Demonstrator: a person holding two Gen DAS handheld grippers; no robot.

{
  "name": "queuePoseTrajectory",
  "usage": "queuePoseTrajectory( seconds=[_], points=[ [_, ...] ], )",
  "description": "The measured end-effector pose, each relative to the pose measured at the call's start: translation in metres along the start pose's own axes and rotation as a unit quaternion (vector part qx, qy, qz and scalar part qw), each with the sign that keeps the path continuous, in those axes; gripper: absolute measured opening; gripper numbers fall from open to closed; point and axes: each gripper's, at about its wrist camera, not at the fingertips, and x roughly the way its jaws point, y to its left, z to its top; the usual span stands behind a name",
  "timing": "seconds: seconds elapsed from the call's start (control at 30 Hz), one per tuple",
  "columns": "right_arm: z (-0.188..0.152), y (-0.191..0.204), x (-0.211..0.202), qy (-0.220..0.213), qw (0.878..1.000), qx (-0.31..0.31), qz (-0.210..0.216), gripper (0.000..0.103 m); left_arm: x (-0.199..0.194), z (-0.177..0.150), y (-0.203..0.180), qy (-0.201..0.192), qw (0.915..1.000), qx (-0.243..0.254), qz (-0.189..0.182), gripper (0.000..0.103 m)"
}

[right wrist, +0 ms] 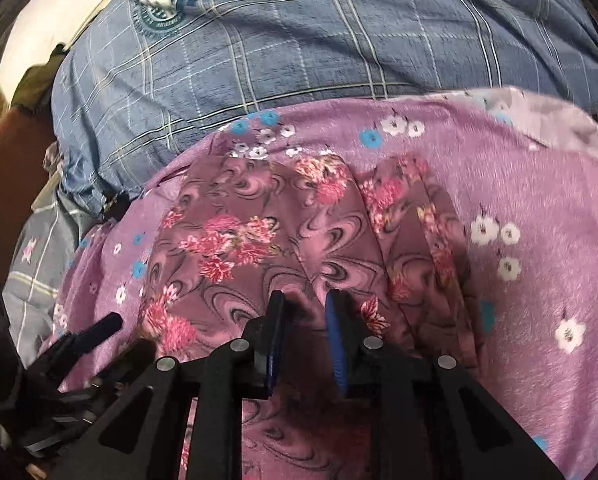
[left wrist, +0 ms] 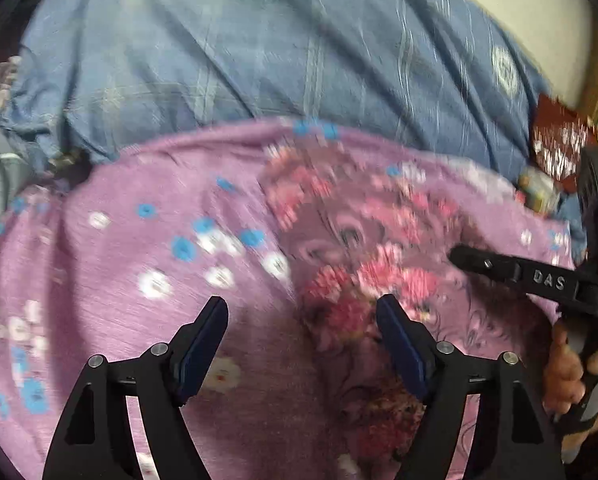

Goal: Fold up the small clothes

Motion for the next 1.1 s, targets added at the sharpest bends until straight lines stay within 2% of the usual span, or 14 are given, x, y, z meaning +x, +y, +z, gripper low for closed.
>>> queuePoseTrajectory(
  seconds=[0.07,0.17,0.23,0.3,0.33,0.43,0.53,0.67,0.8,0.9,0.93,0.97,1.03,1.1],
  points=[
    [0.000,0.010,-0.013,-0.021,1.000,-0.008,0.014,0.026,-0.010,0.002,0.001,-0.021,0.9996,0.011,0.017,0.077],
    [-0.003,0.024,-0.024,-0.051,0.999,-0.020,-0.004,0.026,-0.015,-0.003,-0.002,-0.022,0.9990,0.022,0.032,0.077],
    [-0.006,0.030,-0.020,-0.043,0.999,-0.020,-0.008,0.026,-0.007,-0.008,-0.005,0.006,0.9989,0.033,0.034,0.078],
    [-0.009,0.025,-0.002,-0.009,1.000,-0.013,-0.026,0.026,0.014,-0.017,-0.009,0.063,0.9951,0.054,0.055,0.078],
    [-0.011,0.022,0.007,0.006,1.000,-0.009,-0.028,0.024,0.019,-0.020,-0.007,0.069,0.9944,0.054,0.059,0.078],
    [-0.012,0.020,0.005,-0.002,1.000,-0.015,-0.026,0.023,0.016,-0.017,0.002,0.067,0.9955,0.029,0.060,0.076],
    [-0.014,0.023,-0.011,-0.021,0.999,-0.019,-0.036,0.026,-0.008,-0.008,0.002,0.008,0.9989,0.009,0.046,0.076],
    [-0.019,0.030,-0.034,-0.050,0.992,-0.046,-0.103,0.026,-0.032,-0.004,-0.017,-0.043,0.9985,0.032,0.012,0.078],
    [-0.032,0.019,-0.054,-0.055,0.990,-0.042,-0.127,0.026,-0.021,-0.016,-0.045,-0.005,0.9963,0.085,-0.003,0.078],
    [-0.047,0.000,-0.045,-0.014,0.990,-0.025,-0.139,0.029,0.011,-0.025,-0.055,0.072,0.9900,0.121,0.008,0.078],
    [-0.052,-0.005,-0.036,0.012,0.990,-0.023,-0.139,0.028,0.015,-0.026,-0.056,0.075,0.9901,0.119,0.006,0.078],
    [-0.056,-0.009,-0.028,0.029,0.989,-0.025,-0.141,0.028,0.014,-0.026,-0.055,0.067,0.9917,0.109,0.005,0.079],
    [-0.055,-0.005,-0.032,0.017,0.989,-0.033,-0.143,0.029,0.005,-0.019,-0.054,0.053,0.9939,0.096,-0.003,0.077],
    [-0.052,-0.001,-0.043,-0.012,0.990,-0.038,-0.138,0.029,-0.012,-0.013,-0.051,0.007,0.9964,0.084,-0.003,0.078]
  ],
)
